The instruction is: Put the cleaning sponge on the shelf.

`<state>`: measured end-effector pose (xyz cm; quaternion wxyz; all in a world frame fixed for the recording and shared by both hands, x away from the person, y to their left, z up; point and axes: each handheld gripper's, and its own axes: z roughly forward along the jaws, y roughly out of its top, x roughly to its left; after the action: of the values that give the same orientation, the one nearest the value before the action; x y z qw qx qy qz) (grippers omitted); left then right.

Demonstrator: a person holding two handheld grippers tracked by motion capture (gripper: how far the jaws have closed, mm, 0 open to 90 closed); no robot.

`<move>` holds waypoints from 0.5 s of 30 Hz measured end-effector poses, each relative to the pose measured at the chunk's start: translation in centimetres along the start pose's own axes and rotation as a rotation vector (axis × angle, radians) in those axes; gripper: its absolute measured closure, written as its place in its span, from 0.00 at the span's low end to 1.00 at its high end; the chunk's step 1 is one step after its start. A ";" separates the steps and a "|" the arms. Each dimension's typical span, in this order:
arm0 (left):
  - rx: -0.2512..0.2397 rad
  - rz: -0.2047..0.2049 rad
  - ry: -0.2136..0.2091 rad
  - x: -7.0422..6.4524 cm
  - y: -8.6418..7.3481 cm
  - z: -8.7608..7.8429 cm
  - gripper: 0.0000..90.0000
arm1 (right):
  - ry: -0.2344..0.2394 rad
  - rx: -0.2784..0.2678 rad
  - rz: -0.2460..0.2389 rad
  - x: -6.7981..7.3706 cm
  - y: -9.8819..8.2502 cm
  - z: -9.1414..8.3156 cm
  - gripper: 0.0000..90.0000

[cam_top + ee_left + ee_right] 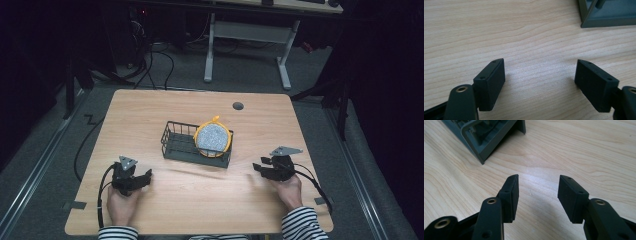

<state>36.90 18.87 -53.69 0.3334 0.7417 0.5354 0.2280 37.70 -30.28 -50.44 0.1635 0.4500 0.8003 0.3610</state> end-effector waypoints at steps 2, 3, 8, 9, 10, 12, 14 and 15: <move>0.000 0.000 0.000 0.0 0.0 0.0 0.28 | 0.000 0.005 -0.005 0.2 -0.2 0.4 0.57; 0.000 0.000 0.000 0.0 0.0 0.0 0.28 | -0.005 0.009 -0.010 0.3 -0.2 0.6 0.57; 0.000 0.002 0.000 0.0 0.0 0.0 0.28 | -0.002 0.005 -0.014 0.5 -0.5 1.3 0.57; 0.000 0.002 0.000 0.0 0.0 0.0 0.28 | -0.001 0.008 -0.011 0.6 -0.5 1.4 0.56; 0.000 0.002 0.000 0.0 0.0 0.0 0.28 | 0.001 0.012 -0.007 0.7 -0.6 1.5 0.56; 0.000 0.002 0.000 0.0 0.0 0.0 0.28 | -0.004 0.017 -0.009 0.8 -0.7 1.7 0.54; 0.000 0.003 -0.001 0.0 0.0 0.0 0.28 | -0.016 0.035 -0.023 0.9 -1.0 2.0 0.52; 0.000 0.003 -0.001 0.0 0.0 0.0 0.28 | -0.024 0.027 -0.033 1.1 -1.2 2.1 0.52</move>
<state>36.90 18.86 -53.69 0.3331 0.7428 0.5340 0.2283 37.67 -28.86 -52.66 0.1732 0.4433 0.8103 0.3419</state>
